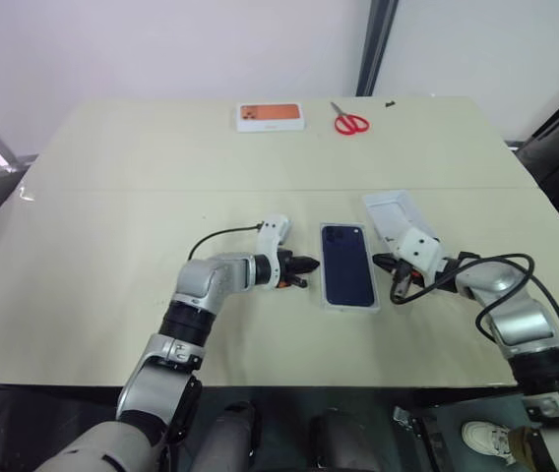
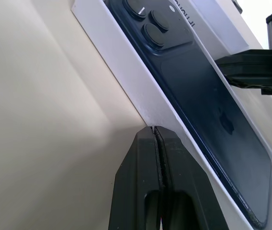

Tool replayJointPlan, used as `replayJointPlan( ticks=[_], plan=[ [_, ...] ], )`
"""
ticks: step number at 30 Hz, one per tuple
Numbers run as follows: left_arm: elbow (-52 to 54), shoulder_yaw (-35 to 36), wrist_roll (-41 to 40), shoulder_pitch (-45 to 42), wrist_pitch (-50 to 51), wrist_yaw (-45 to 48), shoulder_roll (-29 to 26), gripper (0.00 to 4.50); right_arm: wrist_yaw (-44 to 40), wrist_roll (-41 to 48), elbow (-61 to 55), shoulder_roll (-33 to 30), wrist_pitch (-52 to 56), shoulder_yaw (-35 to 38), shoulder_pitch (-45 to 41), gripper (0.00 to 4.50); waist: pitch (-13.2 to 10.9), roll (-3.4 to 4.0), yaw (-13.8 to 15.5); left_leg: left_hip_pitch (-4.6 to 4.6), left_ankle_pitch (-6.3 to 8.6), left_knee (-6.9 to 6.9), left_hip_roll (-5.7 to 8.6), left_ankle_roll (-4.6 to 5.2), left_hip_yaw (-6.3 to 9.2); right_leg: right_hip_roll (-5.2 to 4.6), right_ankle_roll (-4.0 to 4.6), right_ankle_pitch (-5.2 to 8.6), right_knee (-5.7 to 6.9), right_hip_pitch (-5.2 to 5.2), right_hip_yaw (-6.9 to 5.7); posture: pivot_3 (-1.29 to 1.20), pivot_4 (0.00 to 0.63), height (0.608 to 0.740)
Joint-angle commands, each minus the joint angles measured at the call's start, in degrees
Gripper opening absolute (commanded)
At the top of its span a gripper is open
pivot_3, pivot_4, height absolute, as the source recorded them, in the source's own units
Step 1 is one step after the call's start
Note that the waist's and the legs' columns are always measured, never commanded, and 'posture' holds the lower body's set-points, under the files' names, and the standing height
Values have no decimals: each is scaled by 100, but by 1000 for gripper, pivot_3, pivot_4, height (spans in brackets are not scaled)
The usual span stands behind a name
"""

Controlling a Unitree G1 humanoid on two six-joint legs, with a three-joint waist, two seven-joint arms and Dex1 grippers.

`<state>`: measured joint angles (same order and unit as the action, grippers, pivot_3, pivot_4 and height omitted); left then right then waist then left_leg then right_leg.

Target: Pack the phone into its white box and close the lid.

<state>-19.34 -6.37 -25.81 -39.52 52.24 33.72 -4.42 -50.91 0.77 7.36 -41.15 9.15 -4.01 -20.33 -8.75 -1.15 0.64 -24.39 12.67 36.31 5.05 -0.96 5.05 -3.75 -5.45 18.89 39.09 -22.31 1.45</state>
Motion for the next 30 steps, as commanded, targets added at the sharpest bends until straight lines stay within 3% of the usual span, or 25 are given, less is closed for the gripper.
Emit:
replayJointPlan(
  ticks=[1, 14, 17, 24, 30],
  plan=[
    [152, -45, -2, -70, 16, 131, 13, 91, 54, 69, -240, 0, -67, 102, -68, 0, 0, 0, -1, 0, 0, 0, 0, 0, 0, 0, 0, 0, 0, 0, 0, 0, 150, 734],
    [701, 383, -137, 78, 114, 269, -679, 91, -152, 652, -898, -352, 732, 619, 9, 0, -1, 1, -12, 0, 0, -2, -2, 0, 1, 2, 0, 0, 1, -2, 1, 0, 150, 734],
    [917, 303, 118, 126, -594, 468, -921, 946, 174, 817, -955, -204, 1405, 792, -309, 846, -1, 1, -13, 0, 0, -2, -3, 0, 1, 2, 0, 0, 1, -3, 2, 0, 150, 734],
    [742, 95, 405, 108, -1941, 1605, -1547, 4348, 678, 796, -1173, -65, 2975, 481, -753, 4339, -1, 1, -8, -1, 0, -7, -3, -1, 0, 0, 1, 0, -2, -6, 2, 0, 150, 734],
    [669, 120, 476, 297, -3193, 2622, -1980, 4436, 944, 971, -1424, -102, 4860, 339, -1185, 4432, -4, 6, -12, -5, 0, -8, -3, 0, -1, -4, 3, 0, -2, -12, 3, 0, 150, 734]
  ],
)
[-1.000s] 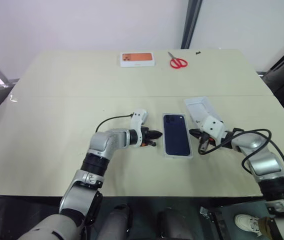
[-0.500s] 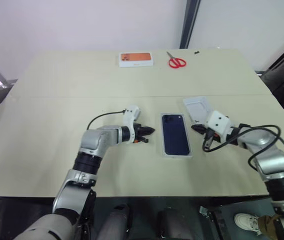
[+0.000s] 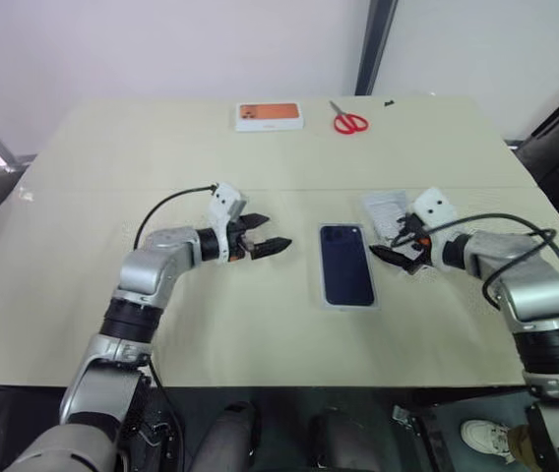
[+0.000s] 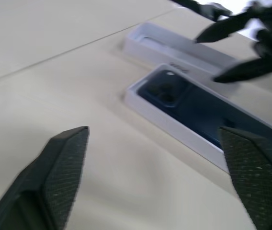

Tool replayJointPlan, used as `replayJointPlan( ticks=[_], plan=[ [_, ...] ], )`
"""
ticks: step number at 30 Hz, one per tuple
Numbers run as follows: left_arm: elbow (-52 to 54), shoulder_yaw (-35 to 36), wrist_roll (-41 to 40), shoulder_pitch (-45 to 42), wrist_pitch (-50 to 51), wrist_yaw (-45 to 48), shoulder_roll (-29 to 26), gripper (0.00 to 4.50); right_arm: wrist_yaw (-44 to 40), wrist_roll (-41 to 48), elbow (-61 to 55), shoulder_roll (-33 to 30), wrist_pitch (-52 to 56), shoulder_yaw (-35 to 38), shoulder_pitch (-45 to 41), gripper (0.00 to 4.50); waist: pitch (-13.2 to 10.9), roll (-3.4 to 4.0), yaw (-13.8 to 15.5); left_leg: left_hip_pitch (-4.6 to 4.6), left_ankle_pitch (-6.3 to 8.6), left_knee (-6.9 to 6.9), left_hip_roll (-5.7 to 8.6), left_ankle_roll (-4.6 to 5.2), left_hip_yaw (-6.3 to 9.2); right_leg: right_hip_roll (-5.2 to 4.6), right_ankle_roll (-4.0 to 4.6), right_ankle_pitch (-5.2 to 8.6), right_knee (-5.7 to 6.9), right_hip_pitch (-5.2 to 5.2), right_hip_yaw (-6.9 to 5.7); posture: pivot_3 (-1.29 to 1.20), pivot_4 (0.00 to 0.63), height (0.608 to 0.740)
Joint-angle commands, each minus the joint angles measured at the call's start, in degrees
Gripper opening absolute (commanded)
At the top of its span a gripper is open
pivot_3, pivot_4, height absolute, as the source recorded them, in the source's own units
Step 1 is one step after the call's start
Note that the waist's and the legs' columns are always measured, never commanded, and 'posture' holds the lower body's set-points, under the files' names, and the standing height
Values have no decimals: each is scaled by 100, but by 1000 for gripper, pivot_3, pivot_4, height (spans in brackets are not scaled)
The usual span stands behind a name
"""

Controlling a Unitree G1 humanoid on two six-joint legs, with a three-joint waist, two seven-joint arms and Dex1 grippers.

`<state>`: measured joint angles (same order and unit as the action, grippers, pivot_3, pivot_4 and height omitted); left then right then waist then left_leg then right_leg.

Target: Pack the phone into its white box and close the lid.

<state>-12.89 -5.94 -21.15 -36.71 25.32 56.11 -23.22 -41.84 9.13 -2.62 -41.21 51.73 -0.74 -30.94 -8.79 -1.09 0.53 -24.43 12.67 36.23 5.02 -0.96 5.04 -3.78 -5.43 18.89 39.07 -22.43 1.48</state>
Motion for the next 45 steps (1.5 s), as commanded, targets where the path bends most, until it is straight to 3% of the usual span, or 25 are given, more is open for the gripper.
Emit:
replayJointPlan(
  ticks=[1, 4, 10, 28, 31, 38, 45],
  plan=[
    [-33, 88, 50, 65, -810, 506, -130, 4436, 28, 215, -514, -106, 841, 14, -152, 4432, 0, 0, 1, 0, 0, -4, -1, 0, 0, 0, 0, 0, 0, -2, 0, 0, 150, 734],
    [-68, 152, 9, 241, -1355, 909, -236, 4436, 111, 412, -509, -88, 1624, 107, -359, 4432, 0, 0, -2, -1, 1, -7, 0, 2, 0, 0, 0, 0, -2, -2, 1, 0, 150, 734],
    [153, 304, -194, 685, -1856, 1460, -410, 4436, 325, 418, -725, -143, 1936, -68, -334, 4432, 0, 1, -17, -1, 15, -6, 0, 25, 0, -1, 0, 0, -1, -3, 1, 0, 150, 734],
    [549, 340, -345, 1227, -1863, 1987, -717, 4436, 791, 664, -889, 75, 2275, -108, -184, 4432, 0, 2, -84, -1, 23, -7, -1, 40, 1, -1, 0, 0, 1, -4, 0, 0, 150, 734],
    [538, 333, -333, 1217, -1883, 1943, -679, 4500, 856, 667, -775, 111, 2219, -112, -202, 3661, 0, 2, -123, -1, 23, -7, -1, 40, 1, -1, 0, 0, 1, -4, 0, 0, 150, 734],
    [681, 299, -332, 1294, -1839, 1790, -590, 4500, 1025, 692, -764, 258, 2277, -139, -161, 132, 0, 2, -132, -1, 23, -8, -1, 41, 1, 0, 0, 0, 2, -5, 0, 0, 150, 734],
    [692, 326, -341, 1254, -1803, 1669, -588, 4500, 1227, 709, -583, 382, 2348, -66, -230, 59, 0, 2, -131, 0, 23, -6, -1, 42, 1, 0, 0, 0, 2, -3, 0, 0, 150, 734]
  ],
)
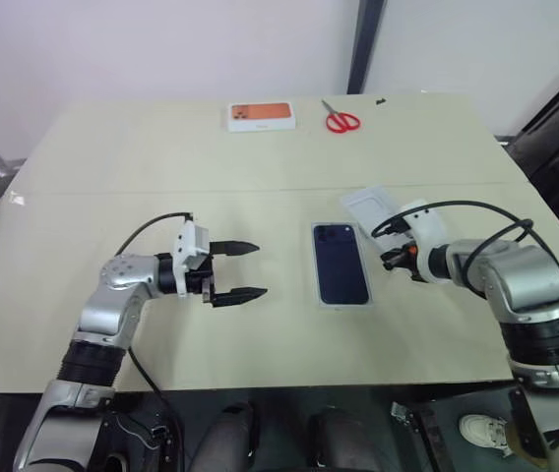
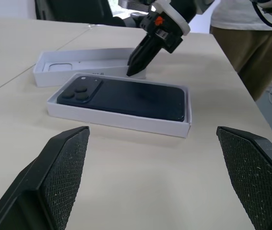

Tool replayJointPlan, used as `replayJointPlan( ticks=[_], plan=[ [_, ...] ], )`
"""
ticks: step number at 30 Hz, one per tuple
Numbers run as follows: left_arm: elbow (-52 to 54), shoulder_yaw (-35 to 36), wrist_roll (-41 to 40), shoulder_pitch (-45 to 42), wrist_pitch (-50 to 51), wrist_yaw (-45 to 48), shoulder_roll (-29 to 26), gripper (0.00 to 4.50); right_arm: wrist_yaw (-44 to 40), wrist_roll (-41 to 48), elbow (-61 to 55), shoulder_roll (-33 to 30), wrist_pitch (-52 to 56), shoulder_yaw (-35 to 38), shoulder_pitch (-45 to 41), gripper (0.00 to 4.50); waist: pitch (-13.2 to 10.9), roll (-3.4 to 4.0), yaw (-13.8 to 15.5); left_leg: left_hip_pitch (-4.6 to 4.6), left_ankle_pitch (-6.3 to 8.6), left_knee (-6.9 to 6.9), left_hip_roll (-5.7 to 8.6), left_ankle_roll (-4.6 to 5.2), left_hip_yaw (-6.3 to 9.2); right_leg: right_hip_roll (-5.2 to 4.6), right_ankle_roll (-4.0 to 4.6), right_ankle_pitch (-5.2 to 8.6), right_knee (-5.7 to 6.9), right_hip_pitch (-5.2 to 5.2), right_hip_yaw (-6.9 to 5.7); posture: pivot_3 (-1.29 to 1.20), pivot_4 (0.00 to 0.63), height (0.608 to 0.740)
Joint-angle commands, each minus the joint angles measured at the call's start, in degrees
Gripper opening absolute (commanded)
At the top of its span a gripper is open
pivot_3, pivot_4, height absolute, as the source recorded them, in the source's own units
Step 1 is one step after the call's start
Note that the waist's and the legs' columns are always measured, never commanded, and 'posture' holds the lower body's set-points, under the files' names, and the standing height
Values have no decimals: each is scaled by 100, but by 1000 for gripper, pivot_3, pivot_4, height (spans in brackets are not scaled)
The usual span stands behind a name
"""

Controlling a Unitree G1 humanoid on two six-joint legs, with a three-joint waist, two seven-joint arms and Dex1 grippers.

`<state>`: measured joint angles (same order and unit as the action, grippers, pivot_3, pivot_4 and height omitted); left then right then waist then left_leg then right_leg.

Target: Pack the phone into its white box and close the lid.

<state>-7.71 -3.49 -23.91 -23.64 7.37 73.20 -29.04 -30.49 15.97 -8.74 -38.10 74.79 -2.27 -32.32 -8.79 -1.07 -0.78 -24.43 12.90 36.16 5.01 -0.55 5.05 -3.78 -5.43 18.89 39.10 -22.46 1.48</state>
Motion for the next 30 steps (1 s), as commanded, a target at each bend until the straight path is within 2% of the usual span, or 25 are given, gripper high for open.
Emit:
replayJointPlan(
  ticks=[1, 7, 12, 15, 19, 25, 30],
  plan=[
    [168, 81, -62, -58, -11, -55, -5, 4500, 122, 30, 46, 99, 57, 125, -121, 59, 0, 0, 0, 0, 0, 0, 0, 0, 0, 0, 0, 0, 0, 1, 0, 0, 150, 734],
    [163, 101, -81, -88, -1, -189, 50, 4500, 580, 0, 380, 459, -49, 750, -508, 59, -1, 2, -4, 0, 0, -2, 1, 0, -1, 1, 0, 0, 2, -3, 1, 0, 150, 734],
    [-20, 218, -143, -261, 104, -436, 143, 4500, 496, 655, 196, 1159, -306, 1568, -834, 59, -2, 3, -10, 0, 0, -1, 0, 0, -1, 2, 0, 0, 4, -3, 1, 0, 150, 734],
    [-114, 326, -164, -392, 240, -693, 202, 4500, 496, 1380, -126, 1847, 154, 2236, -936, 59, -1, 3, -12, 0, 0, -3, -1, 0, -1, 3, -1, 0, 6, -5, 0, 0, 150, 734],
    [-135, 506, -237, -449, 431, -978, 282, 4500, 528, 2478, -689, 3041, 1467, 3339, -1164, 59, -1, 5, -28, -1, 0, -3, -2, 0, 0, 5, -1, 0, 13, -10, 1, 0, 150, 734],
    [52, 596, -375, -354, 679, -1093, 309, 4500, 1140, 3587, -1132, 3828, 1771, 3599, -419, 59, 0, 5, 7, 0, 0, 0, 0, 0, 1, 2, -1, 0, 13, -5, -1, 0, 150, 734],
    [169, 753, -587, -345, 929, -1231, 316, 4500, 1858, 4777, -1465, 4043, 1771, 3280, 484, 59, -2, 11, -32, -2, 0, -4, 2, 0, -1, 0, -1, 0, 16, -14, 4, 0, 150, 734]
  ],
)
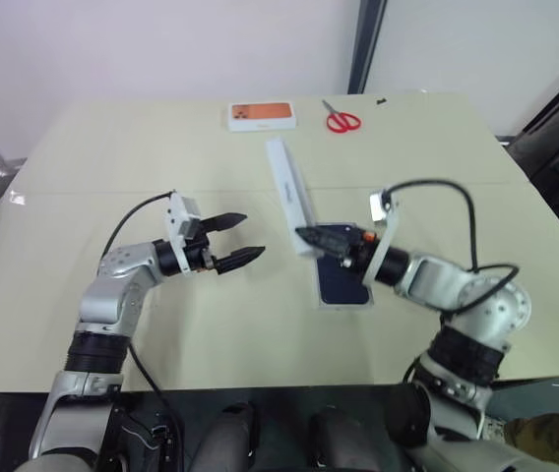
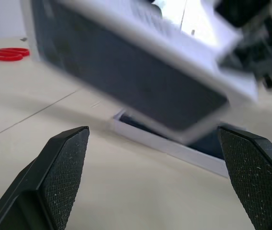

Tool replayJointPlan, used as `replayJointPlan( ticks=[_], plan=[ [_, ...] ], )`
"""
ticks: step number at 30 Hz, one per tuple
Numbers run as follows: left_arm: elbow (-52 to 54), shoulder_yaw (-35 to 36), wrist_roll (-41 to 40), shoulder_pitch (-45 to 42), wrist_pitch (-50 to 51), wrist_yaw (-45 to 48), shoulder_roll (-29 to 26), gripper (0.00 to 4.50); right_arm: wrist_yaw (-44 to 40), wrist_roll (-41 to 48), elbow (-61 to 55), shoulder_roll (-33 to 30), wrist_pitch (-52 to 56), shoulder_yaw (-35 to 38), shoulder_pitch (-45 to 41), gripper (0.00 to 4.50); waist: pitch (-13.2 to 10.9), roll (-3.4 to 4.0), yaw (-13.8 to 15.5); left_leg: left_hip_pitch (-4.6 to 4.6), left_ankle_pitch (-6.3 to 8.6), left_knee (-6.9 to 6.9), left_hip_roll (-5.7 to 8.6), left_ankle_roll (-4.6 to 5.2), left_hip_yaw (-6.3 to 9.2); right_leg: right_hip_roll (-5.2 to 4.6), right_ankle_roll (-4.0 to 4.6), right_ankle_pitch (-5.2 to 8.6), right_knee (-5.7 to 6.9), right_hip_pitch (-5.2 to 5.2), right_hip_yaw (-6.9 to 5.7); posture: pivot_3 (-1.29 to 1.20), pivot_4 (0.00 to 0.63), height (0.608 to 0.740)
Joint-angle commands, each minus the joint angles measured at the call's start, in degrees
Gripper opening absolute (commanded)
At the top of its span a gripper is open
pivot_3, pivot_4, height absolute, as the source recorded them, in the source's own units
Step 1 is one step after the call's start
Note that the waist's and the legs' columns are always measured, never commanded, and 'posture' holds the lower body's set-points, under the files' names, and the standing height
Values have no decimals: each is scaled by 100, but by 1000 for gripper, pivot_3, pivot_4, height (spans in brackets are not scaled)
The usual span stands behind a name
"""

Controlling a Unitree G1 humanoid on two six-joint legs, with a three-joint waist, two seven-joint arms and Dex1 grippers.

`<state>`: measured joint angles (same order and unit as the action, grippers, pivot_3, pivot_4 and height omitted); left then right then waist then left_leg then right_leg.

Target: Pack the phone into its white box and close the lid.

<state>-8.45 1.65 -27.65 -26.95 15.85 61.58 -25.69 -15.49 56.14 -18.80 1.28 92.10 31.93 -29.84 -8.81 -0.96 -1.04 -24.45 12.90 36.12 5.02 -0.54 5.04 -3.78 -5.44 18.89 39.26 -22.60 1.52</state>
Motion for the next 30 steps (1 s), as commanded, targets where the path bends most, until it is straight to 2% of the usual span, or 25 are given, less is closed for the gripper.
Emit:
replayJointPlan(
  ticks=[1, 8, 13, 16, 18, 21, 23, 24, 30],
  plan=[
    [252, 257, -235, -15, 93, -86, -27, 4500, 540, 937, -471, 150, 40, -148, 345, 59, 1, 0, -11, 1, 0, 0, -1, 0, 1, 0, 0, 0, 2, 0, -1, 0, 150, 734],
    [391, 319, -331, 54, 203, -172, -12, 4500, 1671, 2458, -361, 160, -139, -281, 720, 59, 1, 3, -25, 1, 0, -2, -3, 0, 0, 3, 0, 0, 4, -2, 0, 0, 150, 734],
    [578, 228, -371, 224, 322, -114, -33, 4500, 2761, 3904, -343, -373, -1093, -1145, 1208, 59, 1, 3, -15, 1, 1, 0, -2, 2, 0, 1, 0, 0, -2, 3, 1, 0, 150, 734],
    [603, 227, -500, 254, 555, -44, -68, 3746, 3255, 4515, -325, -858, -1672, -1711, 1472, 0, 1, 3, -18, 2, 0, 0, -3, 2, 1, 2, 0, 0, -2, 4, 0, 0, 150, 734],
    [649, 145, -461, 345, 576, -13, -43, 2680, 3469, 4713, -236, -1164, -2034, -1940, 1600, 0, 1, 3, -16, 2, 1, 0, -3, 4, 0, 2, 0, 1, -4, 6, 0, 0, 150, 734],
    [773, 9, -424, 489, 581, -11, 30, 1310, 3655, 5025, -195, -1542, -2529, -2264, 1650, 0, 1, 3, -17, 2, 2, 2, -3, 7, -1, 2, 0, 1, -11, 11, -1, 0, 150, 734],
    [830, -153, -259, 593, 417, -108, 147, 172, 3748, 5114, -97, -1715, -2813, -2408, 1649, 0, 1, 3, -15, 2, 2, 2, -5, 7, 0, 3, 0, 1, -11, 12, -2, 0, 150, 734],
    [835, -197, -211, 613, 372, -146, 185, 38, 3768, 5144, -68, -1798, -2925, -2476, 1650, 0, 0, 3, -9, 2, 2, 2, -6, 7, 0, 4, 0, 1, -11, 13, -2, 0, 150, 734],
    [584, -605, 329, 546, -9, -421, 517, 38, 3710, 5140, 67, -2160, -3382, -2726, 1619, 0, 1, 2, 18, 3, 5, 6, -5, 12, -1, 3, -1, 1, -16, 22, -4, 0, 150, 734]
  ],
)
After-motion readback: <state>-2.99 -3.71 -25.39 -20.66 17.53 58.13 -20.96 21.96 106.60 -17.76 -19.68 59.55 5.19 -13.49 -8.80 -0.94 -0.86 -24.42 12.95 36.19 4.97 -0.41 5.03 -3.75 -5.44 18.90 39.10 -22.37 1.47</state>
